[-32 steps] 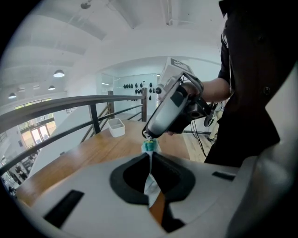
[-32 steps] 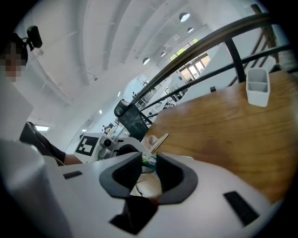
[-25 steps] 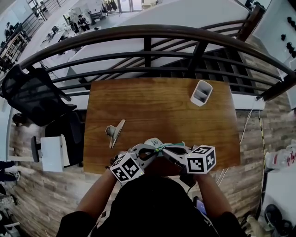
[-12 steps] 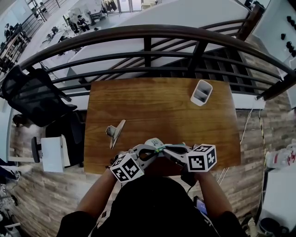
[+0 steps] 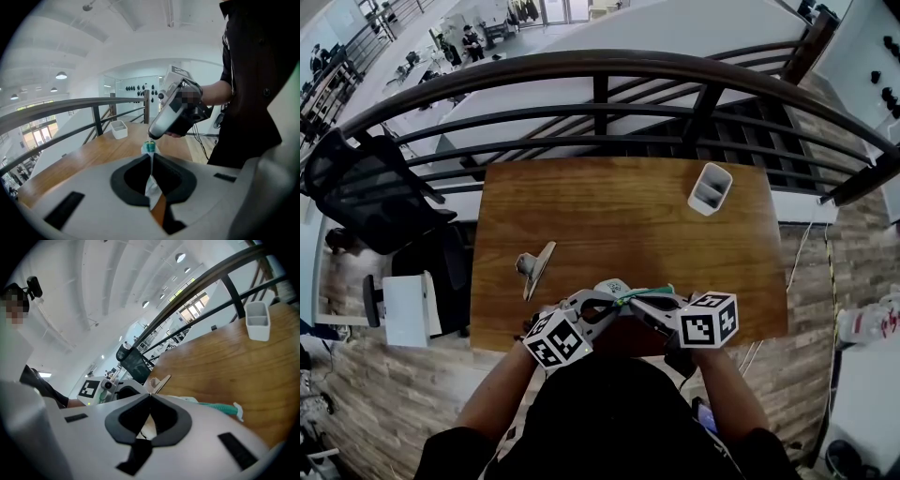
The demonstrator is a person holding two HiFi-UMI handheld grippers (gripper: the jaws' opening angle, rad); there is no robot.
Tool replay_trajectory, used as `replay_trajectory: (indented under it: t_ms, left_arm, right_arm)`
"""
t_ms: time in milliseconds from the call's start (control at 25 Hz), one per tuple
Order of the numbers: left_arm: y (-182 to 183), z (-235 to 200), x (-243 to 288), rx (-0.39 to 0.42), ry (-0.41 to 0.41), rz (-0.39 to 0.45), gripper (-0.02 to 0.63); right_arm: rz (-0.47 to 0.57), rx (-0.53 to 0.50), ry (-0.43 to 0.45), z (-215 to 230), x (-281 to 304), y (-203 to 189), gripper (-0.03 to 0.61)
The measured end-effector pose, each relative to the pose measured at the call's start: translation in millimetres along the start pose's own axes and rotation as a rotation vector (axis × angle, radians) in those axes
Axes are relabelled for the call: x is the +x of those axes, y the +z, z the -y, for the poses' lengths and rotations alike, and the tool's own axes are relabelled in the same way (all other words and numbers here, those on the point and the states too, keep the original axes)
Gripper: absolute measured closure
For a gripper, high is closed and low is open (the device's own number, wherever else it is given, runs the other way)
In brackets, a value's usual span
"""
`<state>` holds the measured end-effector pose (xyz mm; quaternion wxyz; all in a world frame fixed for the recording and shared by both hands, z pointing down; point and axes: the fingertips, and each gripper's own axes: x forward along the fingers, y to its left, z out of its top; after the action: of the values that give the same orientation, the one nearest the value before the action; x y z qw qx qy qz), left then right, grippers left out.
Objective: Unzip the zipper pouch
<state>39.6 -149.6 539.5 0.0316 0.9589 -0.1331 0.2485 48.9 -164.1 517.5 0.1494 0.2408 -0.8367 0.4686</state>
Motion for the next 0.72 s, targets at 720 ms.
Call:
replay_trajectory:
  t_ms: [720]
  left_arm:
    - [8.0,-2.9,-6.6,0.01,0.016,0.016,0.588]
  right_arm:
    - [0.019,-0.029,-0.05,-0.8,-0.1,9.0,0.581]
